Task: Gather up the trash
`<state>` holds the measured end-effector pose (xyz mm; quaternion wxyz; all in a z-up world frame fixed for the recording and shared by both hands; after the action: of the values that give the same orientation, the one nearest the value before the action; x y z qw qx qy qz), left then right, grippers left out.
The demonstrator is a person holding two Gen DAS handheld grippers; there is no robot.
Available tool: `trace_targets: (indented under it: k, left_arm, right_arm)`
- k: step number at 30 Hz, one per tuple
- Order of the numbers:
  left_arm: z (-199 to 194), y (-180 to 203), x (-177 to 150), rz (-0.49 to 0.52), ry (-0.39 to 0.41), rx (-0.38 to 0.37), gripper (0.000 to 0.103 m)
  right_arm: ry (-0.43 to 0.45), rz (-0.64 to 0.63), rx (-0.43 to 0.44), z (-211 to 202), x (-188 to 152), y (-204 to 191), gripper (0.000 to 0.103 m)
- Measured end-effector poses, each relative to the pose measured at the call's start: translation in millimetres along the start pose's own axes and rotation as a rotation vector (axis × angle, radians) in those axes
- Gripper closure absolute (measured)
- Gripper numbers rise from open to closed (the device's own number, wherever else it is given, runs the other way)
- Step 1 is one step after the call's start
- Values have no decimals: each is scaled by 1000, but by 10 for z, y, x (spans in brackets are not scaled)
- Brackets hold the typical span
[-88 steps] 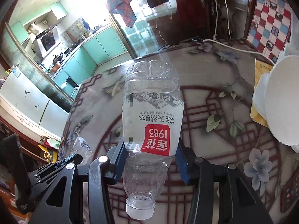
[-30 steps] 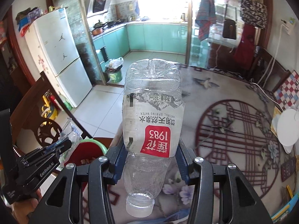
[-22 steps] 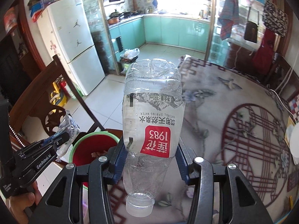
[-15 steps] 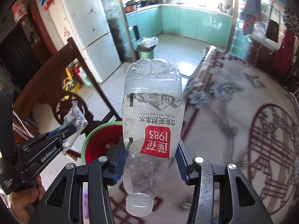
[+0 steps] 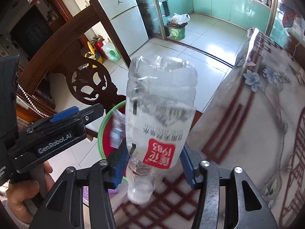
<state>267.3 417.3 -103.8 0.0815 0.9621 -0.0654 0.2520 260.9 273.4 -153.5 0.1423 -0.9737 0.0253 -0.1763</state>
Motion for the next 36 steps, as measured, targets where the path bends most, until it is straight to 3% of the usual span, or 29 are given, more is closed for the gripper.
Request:
trace_targets:
  k: [3, 12, 14, 21, 25, 27, 30, 33, 36]
  left_arm:
    - [-25, -33, 17, -10, 11, 5, 21]
    - [-256, -37, -87, -18, 38, 15, 21]
    - [-385, 6, -109, -16, 41, 6, 21]
    - [-1202, 392, -244, 40, 232, 66, 20]
    - [-1602, 695, -357, 53, 340, 45, 19]
    - [-1779, 876, -415, 68, 397, 24, 15]
    - [-2067, 1160, -504, 69, 507, 36, 0]
    - [-2293, 1394, -578, 77, 624, 35, 0]
    - [-2392, 1660, -584, 108, 680, 25, 0]
  right_arm:
    - [42, -25, -3, -62, 11, -35, 30]
    - [83, -26, 6, -363, -96, -114, 27]
    - [108, -27, -14, -496, -146, -110, 21]
    - [320, -55, -43, -1375, -416, 15, 19]
    - [458, -58, -75, -2036, -635, 215, 18]
    - [533, -48, -95, -2385, -750, 352, 18]
    - [626, -23, -111, -2817, -915, 557, 15]
    - [731, 14, -134, -3224, -1126, 801, 9]
    - [785, 36, -169, -3492, -1320, 1018, 6]
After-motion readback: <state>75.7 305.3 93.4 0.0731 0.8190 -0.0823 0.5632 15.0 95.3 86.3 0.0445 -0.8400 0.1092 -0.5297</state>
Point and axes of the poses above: each gripper's, at about its wrist camera, not at the fingertips, and z roughly the way its jaws point, y to its right, x to its top, the point moved 1 cm from there along z, roughly the way its jaws point, and after that the axes turned 11 degrees about z, right-handed, at the moved point
